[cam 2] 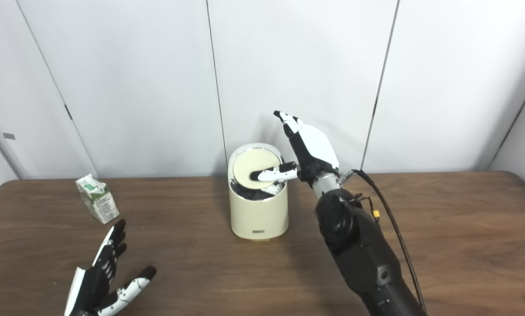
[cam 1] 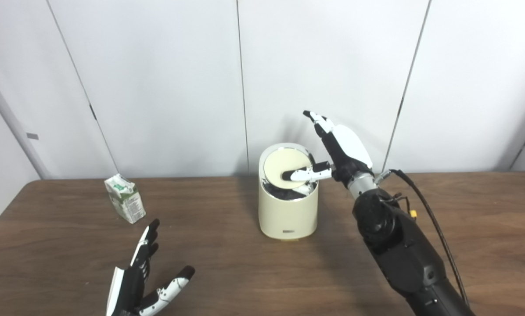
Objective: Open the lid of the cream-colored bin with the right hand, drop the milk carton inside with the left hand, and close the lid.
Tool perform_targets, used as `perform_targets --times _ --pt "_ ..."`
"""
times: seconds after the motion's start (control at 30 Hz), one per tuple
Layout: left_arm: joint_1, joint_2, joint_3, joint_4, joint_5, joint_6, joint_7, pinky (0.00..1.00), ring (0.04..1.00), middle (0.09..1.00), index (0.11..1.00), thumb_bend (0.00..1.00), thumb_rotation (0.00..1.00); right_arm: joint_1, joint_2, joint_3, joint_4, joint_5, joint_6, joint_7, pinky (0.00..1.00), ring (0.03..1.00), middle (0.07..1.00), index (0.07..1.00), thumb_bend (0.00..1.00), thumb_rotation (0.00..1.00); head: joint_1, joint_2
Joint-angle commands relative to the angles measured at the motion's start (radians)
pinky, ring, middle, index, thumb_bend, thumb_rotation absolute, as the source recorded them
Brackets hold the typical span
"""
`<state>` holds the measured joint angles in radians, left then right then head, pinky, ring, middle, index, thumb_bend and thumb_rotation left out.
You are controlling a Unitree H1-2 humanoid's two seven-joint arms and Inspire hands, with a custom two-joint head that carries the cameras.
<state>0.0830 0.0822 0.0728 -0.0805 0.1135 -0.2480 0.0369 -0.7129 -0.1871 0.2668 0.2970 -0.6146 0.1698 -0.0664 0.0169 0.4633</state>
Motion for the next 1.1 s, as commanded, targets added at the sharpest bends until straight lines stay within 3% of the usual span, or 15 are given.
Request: perform_targets --times 0.0,0.33,0.53,0.73,0.93,1.07 --pt "0.026 -0.029 -0.012 0.044 -0.011 -0.024 0.013 0.97 0.989 0.991 1.0 0.72 0.33 -0.041 -0.018 0.008 -0.022 -0.026 -0.011 0.004 0.96 1.0 0.981 0.976 0.89 0.32 0.0 0.001" --pt "0.026 -0.025 -0.009 0.045 -0.014 -0.027 0.01 0.97 0.98 0.984 0.988 0.71 0.33 -0.02 -0.043 0.025 -0.06 -0.061 0.014 0.018 0.99 1.0 0.998 0.959 0.88 0.27 -0.005 0.005" --pt "0.027 -0.026 -0.009 0.044 0.001 -0.024 0.017 0.94 0.968 0.972 0.982 0.72 0.36 -0.025 -0.071 0.065 -0.065 -0.128 0.012 0.022 1.0 1.0 0.997 0.96 0.89 0.25 -0.002 0.008" --pt "0.025 -0.028 -0.009 0.046 -0.022 -0.025 0.007 0.98 0.993 0.983 0.984 0.73 0.33 -0.034 -0.084 0.089 -0.06 -0.17 0.015 0.021 1.0 1.0 1.0 0.966 0.94 0.18 0.0 0.009" --pt "0.029 -0.031 -0.01 0.033 0.007 -0.009 0.019 0.95 0.969 0.966 0.977 0.73 0.36 -0.018 -0.051 0.027 -0.082 -0.061 0.002 0.033 1.0 1.0 0.991 0.958 0.89 0.25 0.005 0.012" --pt "0.031 -0.035 -0.011 0.031 0.006 -0.011 0.017 0.95 0.971 0.967 0.982 0.73 0.36 -0.002 0.008 -0.094 -0.128 0.126 0.005 0.053 0.91 0.961 0.961 0.944 0.79 0.33 0.009 0.017"
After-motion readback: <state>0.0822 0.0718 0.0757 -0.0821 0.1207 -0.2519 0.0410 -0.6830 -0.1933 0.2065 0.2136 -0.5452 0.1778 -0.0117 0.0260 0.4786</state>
